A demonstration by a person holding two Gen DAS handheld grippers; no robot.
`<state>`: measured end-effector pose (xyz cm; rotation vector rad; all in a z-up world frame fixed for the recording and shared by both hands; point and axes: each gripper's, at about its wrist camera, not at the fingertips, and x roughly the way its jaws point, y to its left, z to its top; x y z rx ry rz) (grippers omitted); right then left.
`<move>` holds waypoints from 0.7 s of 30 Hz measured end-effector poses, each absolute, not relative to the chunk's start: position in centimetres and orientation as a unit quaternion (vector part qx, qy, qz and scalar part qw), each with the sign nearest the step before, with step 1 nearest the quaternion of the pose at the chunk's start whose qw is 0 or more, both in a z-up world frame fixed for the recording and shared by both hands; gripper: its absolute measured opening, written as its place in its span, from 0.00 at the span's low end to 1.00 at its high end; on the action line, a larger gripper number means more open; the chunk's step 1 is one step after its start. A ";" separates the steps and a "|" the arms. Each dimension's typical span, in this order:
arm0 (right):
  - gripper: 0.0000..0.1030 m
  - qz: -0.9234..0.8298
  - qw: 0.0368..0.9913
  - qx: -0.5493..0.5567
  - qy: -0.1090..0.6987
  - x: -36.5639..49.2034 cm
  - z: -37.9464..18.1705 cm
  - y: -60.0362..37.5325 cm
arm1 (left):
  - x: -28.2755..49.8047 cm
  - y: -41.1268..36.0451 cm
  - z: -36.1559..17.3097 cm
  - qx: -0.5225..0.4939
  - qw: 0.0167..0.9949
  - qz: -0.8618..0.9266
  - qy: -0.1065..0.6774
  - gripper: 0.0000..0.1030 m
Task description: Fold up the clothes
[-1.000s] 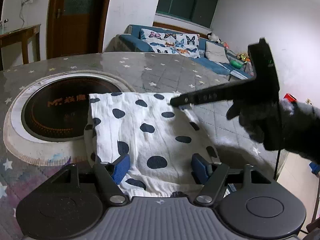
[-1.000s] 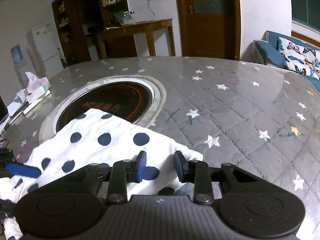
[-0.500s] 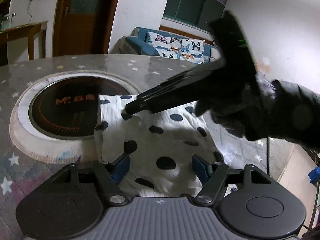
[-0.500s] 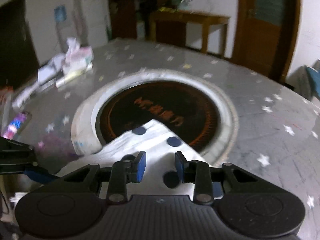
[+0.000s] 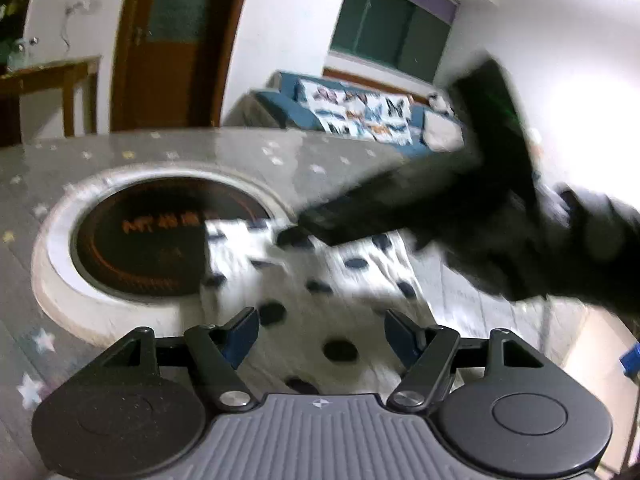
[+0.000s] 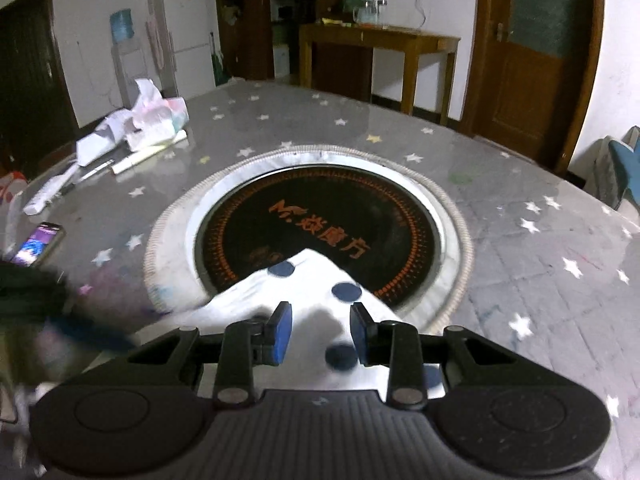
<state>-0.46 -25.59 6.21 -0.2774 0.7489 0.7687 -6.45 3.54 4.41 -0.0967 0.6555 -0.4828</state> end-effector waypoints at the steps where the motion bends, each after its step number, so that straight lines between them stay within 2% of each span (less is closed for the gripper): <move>1: 0.31 0.364 0.851 -0.128 0.355 -1.1 6.4 -26.2 | -6.3 3.7 4.7 -0.049 0.920 -0.230 0.314 0.69; 4: 0.31 0.363 0.854 -0.116 0.355 -3.4 6.7 -28.3 | -5.2 3.8 4.9 -0.058 0.921 -0.223 0.313 0.66; 10: 0.31 0.379 0.849 -0.095 0.355 -7.2 6.3 -30.5 | -3.3 3.4 3.8 -0.060 0.916 -0.213 0.335 0.41; 14: 0.31 0.380 0.845 -0.087 0.366 -8.7 5.0 -31.1 | -3.4 3.6 2.6 -0.051 0.913 -0.203 0.349 0.36; 21: 0.31 0.370 0.850 -0.118 0.356 -10.4 4.8 -31.5 | -4.5 4.0 2.9 -0.041 0.918 -0.202 0.339 0.37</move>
